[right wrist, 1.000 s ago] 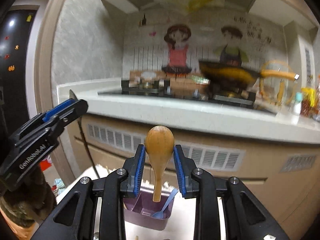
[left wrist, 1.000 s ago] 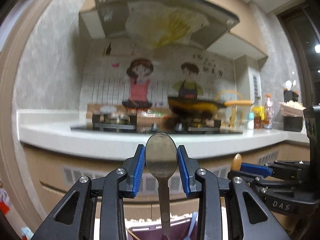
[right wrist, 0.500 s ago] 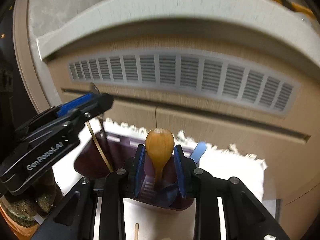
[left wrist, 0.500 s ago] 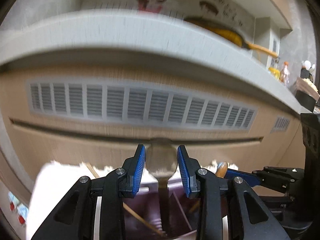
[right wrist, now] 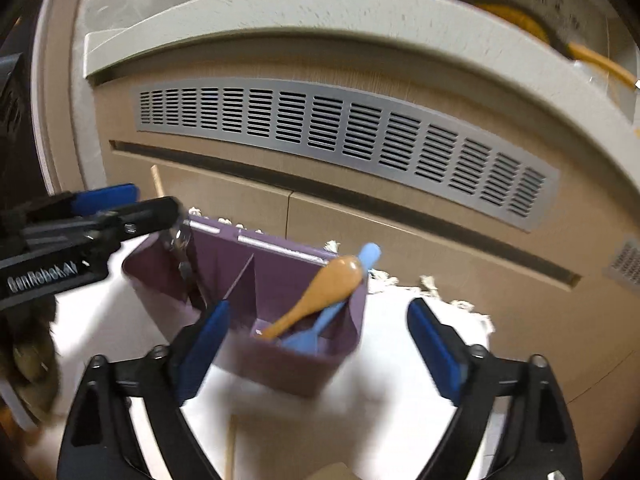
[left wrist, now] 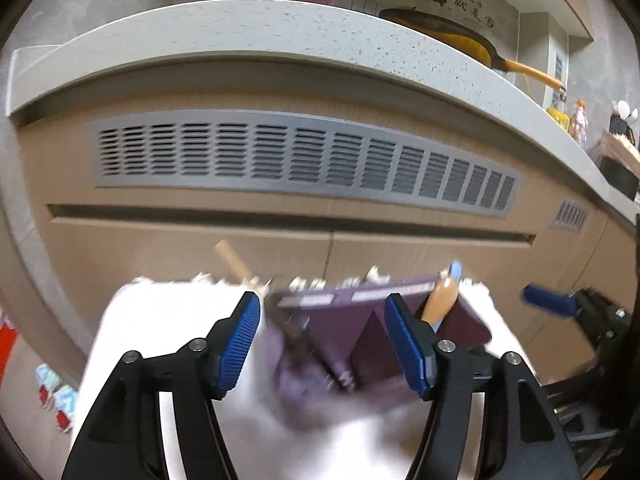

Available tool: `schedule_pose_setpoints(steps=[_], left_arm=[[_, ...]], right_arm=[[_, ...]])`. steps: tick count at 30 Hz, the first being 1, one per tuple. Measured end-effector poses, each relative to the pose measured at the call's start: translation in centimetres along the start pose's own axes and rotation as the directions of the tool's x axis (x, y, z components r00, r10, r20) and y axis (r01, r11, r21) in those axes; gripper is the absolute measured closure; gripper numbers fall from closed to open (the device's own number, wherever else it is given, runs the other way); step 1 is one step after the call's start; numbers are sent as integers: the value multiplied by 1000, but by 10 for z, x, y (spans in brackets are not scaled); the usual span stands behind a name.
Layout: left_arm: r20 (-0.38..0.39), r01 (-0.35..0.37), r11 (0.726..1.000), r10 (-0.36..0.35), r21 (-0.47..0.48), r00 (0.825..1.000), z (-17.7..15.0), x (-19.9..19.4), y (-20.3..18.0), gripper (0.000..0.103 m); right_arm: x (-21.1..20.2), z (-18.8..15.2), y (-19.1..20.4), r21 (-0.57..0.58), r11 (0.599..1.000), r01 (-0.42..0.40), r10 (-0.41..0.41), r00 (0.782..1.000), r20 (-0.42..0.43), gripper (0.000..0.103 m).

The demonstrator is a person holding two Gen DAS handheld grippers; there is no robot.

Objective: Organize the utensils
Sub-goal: 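Open the left tool over the caddy while the right tool drops the wooden spoon in, then move the left tool toward a steel spoon while the right tool grasps wooden chopsticks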

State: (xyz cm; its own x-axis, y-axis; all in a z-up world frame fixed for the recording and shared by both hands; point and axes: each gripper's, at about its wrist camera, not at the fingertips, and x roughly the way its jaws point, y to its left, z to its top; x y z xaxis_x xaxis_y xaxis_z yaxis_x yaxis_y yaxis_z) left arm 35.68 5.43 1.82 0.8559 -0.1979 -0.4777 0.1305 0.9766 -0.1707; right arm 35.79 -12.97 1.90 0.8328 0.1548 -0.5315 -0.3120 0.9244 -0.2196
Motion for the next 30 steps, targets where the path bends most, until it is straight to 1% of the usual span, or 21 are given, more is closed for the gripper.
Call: schedule_pose_setpoints(steps=[1, 3, 6, 9, 11, 14, 17, 18, 19, 20, 21, 22, 23, 24, 26, 27, 30], left_arm=[[-13, -12, 1000, 12, 4, 1000, -6, -8, 4, 35], [-45, -33, 999, 33, 10, 998, -18, -21, 10, 34], [-97, -66, 998, 66, 8, 993, -40, -40, 24, 34], [-167, -93, 996, 93, 10, 982, -67, -59, 35, 34], [-215, -93, 996, 91, 1, 972, -82, -66, 40, 34], [-298, -65, 997, 49, -44, 953, -106, -76, 46, 34], [-365, 1, 996, -32, -85, 930, -126, -81, 42, 34], [-388, 31, 995, -65, -92, 919, -133, -82, 37, 35], [-398, 53, 994, -87, -95, 913, -135, -82, 34, 36], [-406, 79, 992, -113, -101, 907, -139, -83, 29, 42], [-414, 94, 990, -129, -104, 901, -141, -82, 25, 46], [-426, 104, 989, -140, -108, 894, -143, -80, 21, 54], [-436, 105, 988, -146, -117, 888, -144, -77, 20, 58], [-447, 106, 986, -153, -129, 881, -144, -74, 19, 60], [-476, 114, 981, -176, -157, 862, -145, -63, 15, 62], [-487, 108, 981, -175, -163, 856, -145, -58, 14, 62], [-516, 53, 988, -121, -143, 848, -146, -47, 11, 62]], right_arm=[[-6, -5, 2, -11, 1000, 11, -11, 1000, 8, 6], [-17, -16, 9, -35, 999, 21, -21, 1000, 12, 5], [-31, -31, 19, -58, 998, 3, -3, 1000, -7, 5], [-42, -47, 27, -78, 997, -17, 15, 1000, -25, 5], [-48, -55, 33, -87, 996, -33, 30, 999, -41, 4], [-54, -68, 41, -98, 993, -66, 60, 996, -70, 4], [-57, -80, 45, -103, 992, -76, 67, 993, -92, 4], [-57, -85, 45, -102, 992, -79, 68, 992, -102, 4], [-57, -88, 46, -99, 992, -81, 70, 991, -111, 4], [-56, -93, 44, -90, 992, -87, 75, 989, -126, 4], [-56, -97, 44, -83, 992, -90, 79, 988, -134, 4], [-56, -102, 43, -72, 993, -95, 84, 986, -145, 4], [-56, -105, 42, -64, 993, -97, 86, 985, -152, 4], [-55, -108, 41, -57, 994, -97, 87, 984, -157, 4], [-56, -113, 38, -44, 995, -93, 85, 983, -161, 4], [-58, -117, 38, -38, 995, -90, 82, 983, -161, 4], [-63, -124, 35, -25, 996, -82, 77, 984, -158, 4]])
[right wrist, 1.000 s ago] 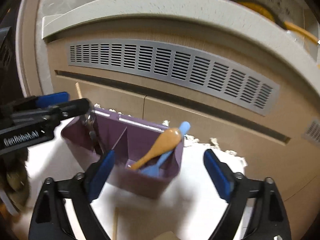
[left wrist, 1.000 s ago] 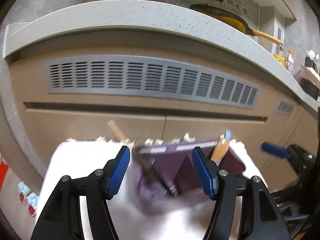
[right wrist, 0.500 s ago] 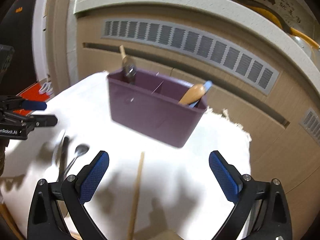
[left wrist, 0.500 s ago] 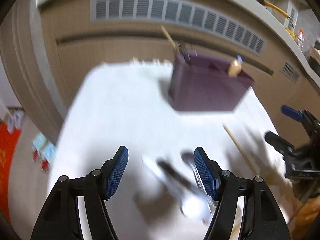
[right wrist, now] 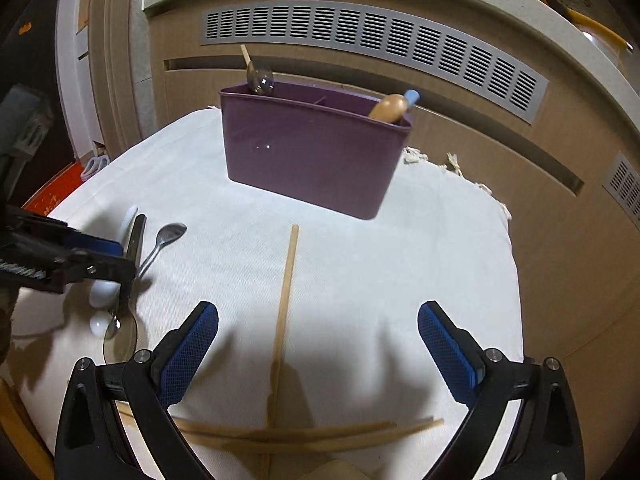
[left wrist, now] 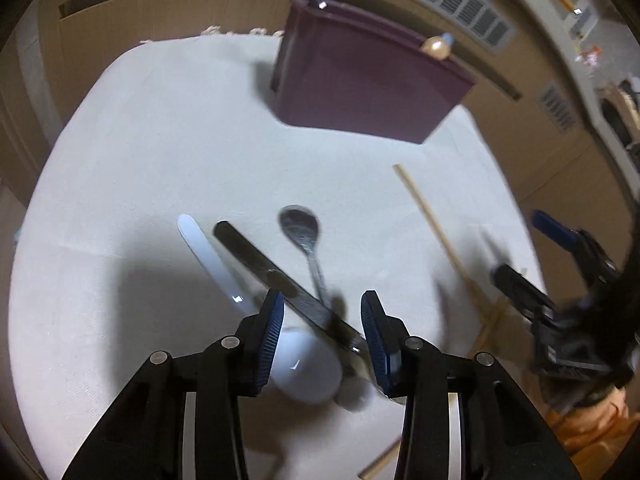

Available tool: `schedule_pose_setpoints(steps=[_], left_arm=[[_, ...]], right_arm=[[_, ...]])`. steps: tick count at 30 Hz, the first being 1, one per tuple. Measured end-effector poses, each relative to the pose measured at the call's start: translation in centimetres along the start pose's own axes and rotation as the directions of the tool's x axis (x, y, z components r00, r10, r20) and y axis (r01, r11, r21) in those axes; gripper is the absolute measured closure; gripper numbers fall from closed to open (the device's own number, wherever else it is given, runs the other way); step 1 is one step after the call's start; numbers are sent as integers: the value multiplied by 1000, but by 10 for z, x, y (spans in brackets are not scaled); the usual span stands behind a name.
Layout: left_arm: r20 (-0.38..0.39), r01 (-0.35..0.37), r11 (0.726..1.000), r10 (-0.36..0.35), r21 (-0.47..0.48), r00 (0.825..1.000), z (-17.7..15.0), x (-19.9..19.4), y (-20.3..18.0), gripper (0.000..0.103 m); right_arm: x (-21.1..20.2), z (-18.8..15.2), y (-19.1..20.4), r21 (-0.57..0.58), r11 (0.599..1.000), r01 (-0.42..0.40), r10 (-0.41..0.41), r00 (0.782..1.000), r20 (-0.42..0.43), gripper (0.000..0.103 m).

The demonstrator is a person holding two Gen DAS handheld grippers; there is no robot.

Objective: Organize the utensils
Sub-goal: 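Move the left tool toward a steel spoon while the right tool grasps wooden chopsticks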

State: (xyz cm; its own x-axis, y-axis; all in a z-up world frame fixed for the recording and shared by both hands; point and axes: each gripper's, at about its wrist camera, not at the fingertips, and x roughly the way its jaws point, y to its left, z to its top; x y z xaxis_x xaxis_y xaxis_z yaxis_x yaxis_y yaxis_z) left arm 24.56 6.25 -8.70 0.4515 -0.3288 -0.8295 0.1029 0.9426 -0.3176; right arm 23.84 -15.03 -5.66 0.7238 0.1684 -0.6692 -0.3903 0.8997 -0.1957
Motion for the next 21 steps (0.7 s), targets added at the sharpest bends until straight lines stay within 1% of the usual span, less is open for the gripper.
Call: schedule_pose_setpoints(steps=[2, 4, 6, 9, 13, 16, 17, 18, 19, 20, 21], left_arm=[[-15, -40, 999, 40, -17, 999, 2, 5, 2, 62], [-18, -60, 998, 59, -27, 998, 5, 8, 4, 62], [-15, -77, 997, 76, -26, 997, 9, 10, 1, 62], [-2, -93, 996, 93, -11, 996, 14, 15, -4, 62], [20, -100, 995, 100, 23, 995, 20, 24, -14, 62], [30, -87, 995, 86, 53, 996, 21, 29, -21, 62], [32, -83, 994, 81, 65, 996, 20, 29, -23, 62], [35, -82, 994, 80, 75, 996, 19, 29, -25, 62], [36, -80, 993, 77, 88, 996, 17, 28, -28, 62], [39, -77, 992, 73, 100, 997, 16, 27, -30, 62], [42, -74, 992, 70, 107, 997, 15, 26, -31, 62]], right_arm=[[-3, -5, -1, 3, 1000, 5, -5, 1000, -2, 4], [-7, -10, -1, 2, 1000, 6, -6, 1000, -3, 4], [-13, -16, -1, 1, 1000, -13, 13, 1000, -7, 4], [-18, -24, -3, 6, 1000, -29, 29, 999, -25, 4], [-28, -41, -11, 41, 999, -24, 26, 998, -63, 4], [-33, -56, -18, 95, 993, -69, 79, 991, -104, 5], [-33, -60, -19, 116, 989, -95, 108, 987, -119, 5], [-32, -64, -20, 137, 983, -121, 140, 981, -138, 12], [-29, -67, -20, 155, 977, -143, 167, 974, -154, 27], [-23, -68, -21, 183, 968, -172, 205, 963, -177, 35], [-18, -67, -22, 204, 961, -186, 226, 955, -192, 42]])
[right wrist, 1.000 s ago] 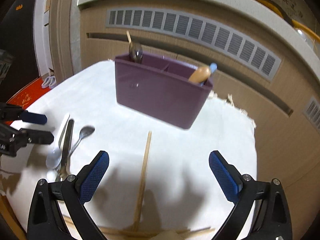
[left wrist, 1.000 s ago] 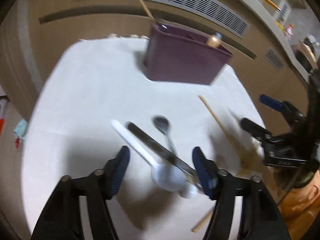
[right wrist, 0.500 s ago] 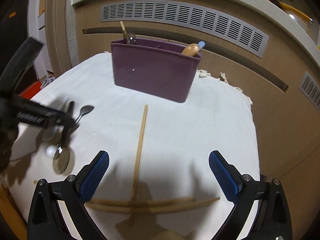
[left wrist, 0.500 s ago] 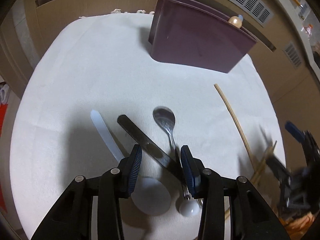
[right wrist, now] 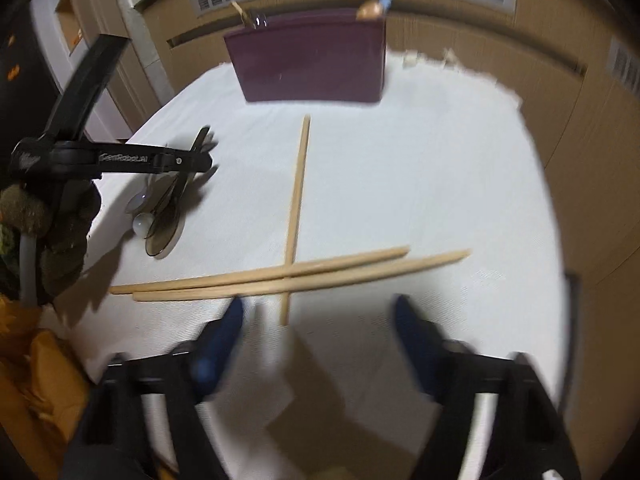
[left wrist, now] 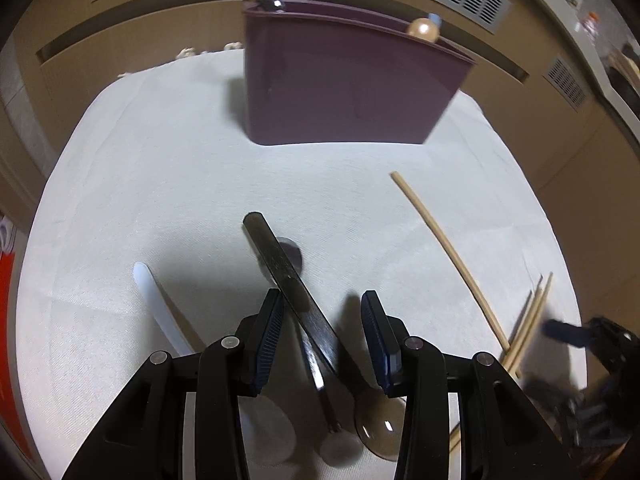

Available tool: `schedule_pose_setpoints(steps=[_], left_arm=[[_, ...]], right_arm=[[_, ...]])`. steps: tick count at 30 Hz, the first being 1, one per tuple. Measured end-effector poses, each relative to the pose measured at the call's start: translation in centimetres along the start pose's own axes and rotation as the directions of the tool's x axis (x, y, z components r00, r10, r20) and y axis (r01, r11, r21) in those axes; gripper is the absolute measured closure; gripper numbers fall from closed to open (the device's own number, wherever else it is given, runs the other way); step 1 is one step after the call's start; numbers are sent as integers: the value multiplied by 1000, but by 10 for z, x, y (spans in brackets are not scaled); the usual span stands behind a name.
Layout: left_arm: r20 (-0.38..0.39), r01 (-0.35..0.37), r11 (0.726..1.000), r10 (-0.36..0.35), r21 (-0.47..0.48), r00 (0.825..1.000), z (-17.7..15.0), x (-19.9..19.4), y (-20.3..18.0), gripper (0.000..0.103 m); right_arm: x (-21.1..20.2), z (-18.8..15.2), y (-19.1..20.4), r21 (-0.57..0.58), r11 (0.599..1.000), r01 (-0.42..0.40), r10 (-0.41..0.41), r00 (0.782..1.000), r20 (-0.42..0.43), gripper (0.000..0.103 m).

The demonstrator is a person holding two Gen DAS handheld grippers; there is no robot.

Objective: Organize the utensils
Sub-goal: 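Move the left tool toward a steel spoon while the right tool grasps wooden chopsticks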

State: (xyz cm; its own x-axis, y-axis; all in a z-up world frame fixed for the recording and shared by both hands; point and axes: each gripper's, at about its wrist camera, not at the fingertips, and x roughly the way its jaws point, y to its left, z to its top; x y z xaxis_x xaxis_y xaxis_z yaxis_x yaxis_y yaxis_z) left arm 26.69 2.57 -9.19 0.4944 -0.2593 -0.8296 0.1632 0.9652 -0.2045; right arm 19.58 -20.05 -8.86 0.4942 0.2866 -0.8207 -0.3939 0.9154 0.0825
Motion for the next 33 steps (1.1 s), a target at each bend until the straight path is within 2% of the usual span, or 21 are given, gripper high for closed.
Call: schedule_pose_setpoints(steps=[3, 7, 12, 16, 17, 20, 28, 33], left_arm=[[16, -4, 1000, 3, 25, 1000, -5, -8, -1, 61], [47, -46, 997, 43, 61, 998, -13, -19, 1, 60], [58, -37, 999, 35, 32, 998, -16, -25, 12, 57], [62, -21, 1000, 21, 10, 998, -18, -25, 20, 56], [60, -18, 1000, 18, 6, 998, -18, -25, 22, 55], [50, -12, 1000, 12, -12, 999, -20, -21, 25, 55], [32, 13, 998, -12, -58, 999, -17, -18, 34, 55], [15, 9, 996, -8, -90, 1000, 0, -7, 33, 55]], right_arm=[[9, 9, -4, 49, 998, -30, 30, 1000, -3, 42], [21, 29, 1, 56, 996, -68, 69, 998, -4, 43], [35, 48, 10, 31, 998, -61, 61, 998, -5, 44], [45, 64, 16, 12, 999, -48, 48, 999, -8, 65], [47, 68, 18, 0, 999, -42, 42, 999, -8, 66], [52, 76, 26, -33, 999, -33, 33, 999, -6, 79], [53, 92, 30, -70, 998, 1, 0, 1000, 21, 94], [32, 93, 20, -56, 998, 37, -33, 997, 72, 95]])
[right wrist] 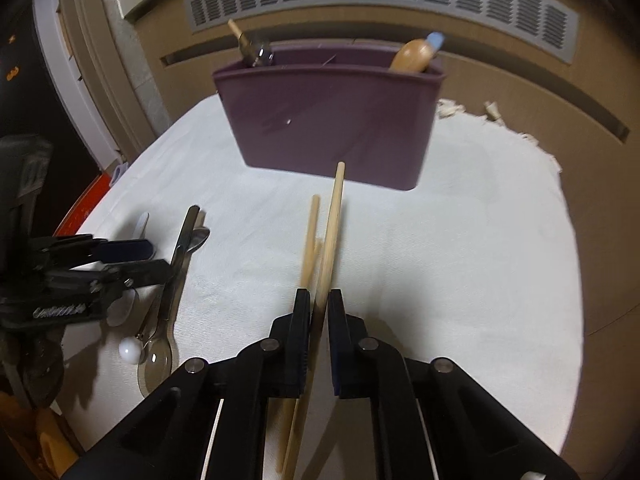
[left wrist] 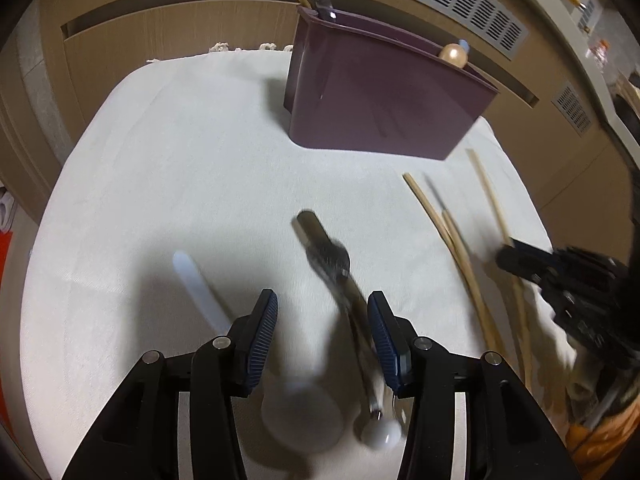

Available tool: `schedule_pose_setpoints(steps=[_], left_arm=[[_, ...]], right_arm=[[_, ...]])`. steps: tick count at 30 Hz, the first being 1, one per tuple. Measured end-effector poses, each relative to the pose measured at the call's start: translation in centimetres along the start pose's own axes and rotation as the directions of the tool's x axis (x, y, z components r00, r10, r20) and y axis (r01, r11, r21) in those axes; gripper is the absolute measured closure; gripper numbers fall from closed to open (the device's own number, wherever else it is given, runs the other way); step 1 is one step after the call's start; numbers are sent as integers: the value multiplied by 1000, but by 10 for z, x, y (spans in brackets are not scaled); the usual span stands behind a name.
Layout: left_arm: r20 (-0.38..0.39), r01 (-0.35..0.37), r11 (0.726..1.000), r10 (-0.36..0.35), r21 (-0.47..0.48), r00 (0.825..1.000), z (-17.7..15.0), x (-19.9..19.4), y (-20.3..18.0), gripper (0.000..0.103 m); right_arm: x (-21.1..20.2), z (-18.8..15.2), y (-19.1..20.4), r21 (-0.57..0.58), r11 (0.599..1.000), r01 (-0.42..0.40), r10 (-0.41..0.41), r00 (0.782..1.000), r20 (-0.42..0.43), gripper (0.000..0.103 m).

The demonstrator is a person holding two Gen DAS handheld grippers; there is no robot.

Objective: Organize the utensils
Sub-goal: 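Move the left tool toward a steel spoon while the right tool grasps wooden chopsticks, then grasp the steel spoon with the left tool while the right tool holds the chopsticks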

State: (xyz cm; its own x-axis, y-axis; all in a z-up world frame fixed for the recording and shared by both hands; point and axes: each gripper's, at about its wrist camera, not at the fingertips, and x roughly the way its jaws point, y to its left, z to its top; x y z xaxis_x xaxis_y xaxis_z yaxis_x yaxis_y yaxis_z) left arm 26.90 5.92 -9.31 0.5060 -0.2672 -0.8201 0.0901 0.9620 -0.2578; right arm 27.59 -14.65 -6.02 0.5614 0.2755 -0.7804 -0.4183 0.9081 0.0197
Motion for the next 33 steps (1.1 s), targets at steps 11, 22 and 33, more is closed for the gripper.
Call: schedule_pose_setpoints(steps=[11, 22, 33], left_arm=[[5, -86, 996, 86, 32, 996, 28, 26, -16, 69], [180, -53, 994, 35, 99, 983, 7, -22, -25, 83], [180, -63, 992, 42, 111, 983, -1, -53, -30, 93]], right_arm=[[-14, -7, -3, -9, 1000, 7, -6, 998, 55, 94], [-25, -15, -10, 2, 1000, -18, 18, 995, 94, 94], [-50, -23, -5, -7, 1000, -9, 10, 992, 125, 94]])
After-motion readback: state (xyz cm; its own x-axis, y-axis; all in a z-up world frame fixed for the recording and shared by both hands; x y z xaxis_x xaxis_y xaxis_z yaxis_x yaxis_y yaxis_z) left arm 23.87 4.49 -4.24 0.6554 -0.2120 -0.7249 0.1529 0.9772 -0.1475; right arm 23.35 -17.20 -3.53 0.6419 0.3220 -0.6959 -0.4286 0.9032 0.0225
